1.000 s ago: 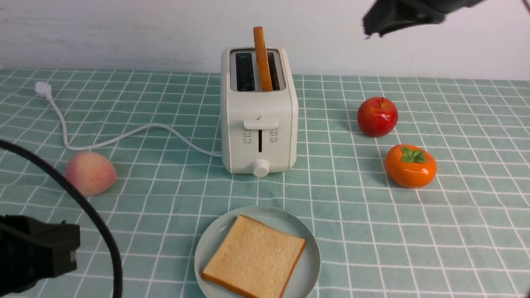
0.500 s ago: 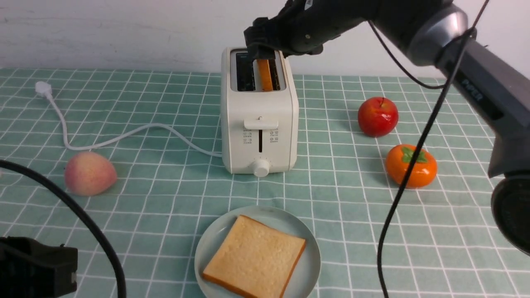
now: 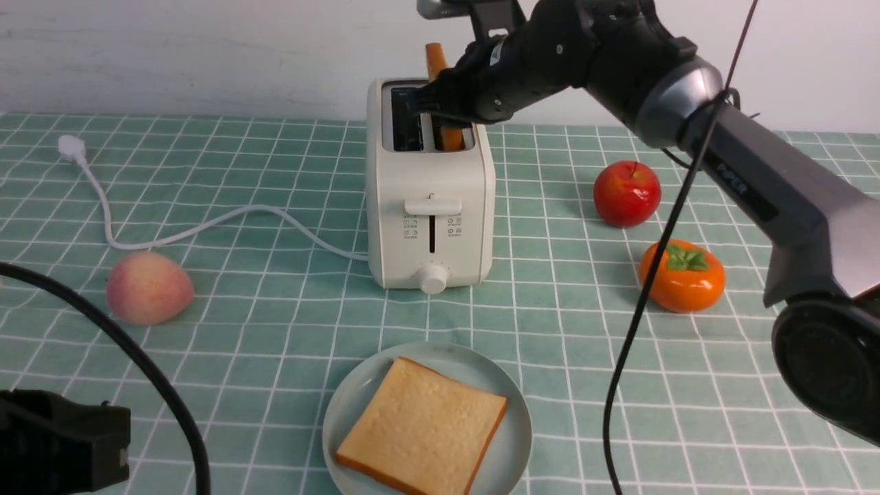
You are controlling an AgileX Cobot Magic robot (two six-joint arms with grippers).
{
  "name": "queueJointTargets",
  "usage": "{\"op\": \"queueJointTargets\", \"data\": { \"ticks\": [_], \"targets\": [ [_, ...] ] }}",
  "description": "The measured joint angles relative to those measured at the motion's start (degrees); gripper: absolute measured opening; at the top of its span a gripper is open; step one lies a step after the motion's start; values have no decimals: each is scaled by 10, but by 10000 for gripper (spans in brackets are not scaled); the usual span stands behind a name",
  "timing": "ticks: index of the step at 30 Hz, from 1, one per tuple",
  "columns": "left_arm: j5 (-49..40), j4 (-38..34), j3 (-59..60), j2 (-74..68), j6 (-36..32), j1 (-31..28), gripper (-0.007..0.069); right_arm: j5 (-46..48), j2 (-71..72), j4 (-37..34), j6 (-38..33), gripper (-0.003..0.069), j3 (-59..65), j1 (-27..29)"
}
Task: Take toasted bread from bread machine on blue coffee table place on plate.
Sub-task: 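Grasp the toast slice in the toaster and pull it up out of the slot with the right gripper, then place the held slice of bread on top of the slice on the plate with the right gripper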
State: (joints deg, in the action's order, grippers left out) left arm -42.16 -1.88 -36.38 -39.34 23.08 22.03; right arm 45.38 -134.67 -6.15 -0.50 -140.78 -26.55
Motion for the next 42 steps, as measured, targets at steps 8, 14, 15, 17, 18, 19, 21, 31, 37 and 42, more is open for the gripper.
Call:
{"op": "queueJointTargets", "data": {
  "ticks": [8,14,15,17,18,19,21,31,37,42],
  "targets": [
    [0,0,0,0,0,0,-14,183,191,15,-21,99,0,9],
    [0,0,0,0,0,0,-14,266,334,2,-57,99,27,19],
    [0,1,0,0,0,0,-14,268,341,-5,-58,99,39,21],
    [-4,2,0,0,0,0,-14,268,377,-68,-61,99,126,29],
    [-6,1,0,0,0,0,-14,269,385,-83,-63,99,152,30],
    [-7,1,0,0,0,0,-14,269,386,-93,-64,99,169,30],
    [-20,-3,0,0,0,0,-14,270,395,-167,-102,99,290,32],
    [-28,-13,0,0,0,0,-14,255,295,-424,-280,99,496,33],
    [-28,-23,0,0,0,0,-14,244,244,-451,-240,99,501,33],
    [-32,-32,0,0,0,0,-14,244,229,-436,-223,146,501,33]
  ]
}}
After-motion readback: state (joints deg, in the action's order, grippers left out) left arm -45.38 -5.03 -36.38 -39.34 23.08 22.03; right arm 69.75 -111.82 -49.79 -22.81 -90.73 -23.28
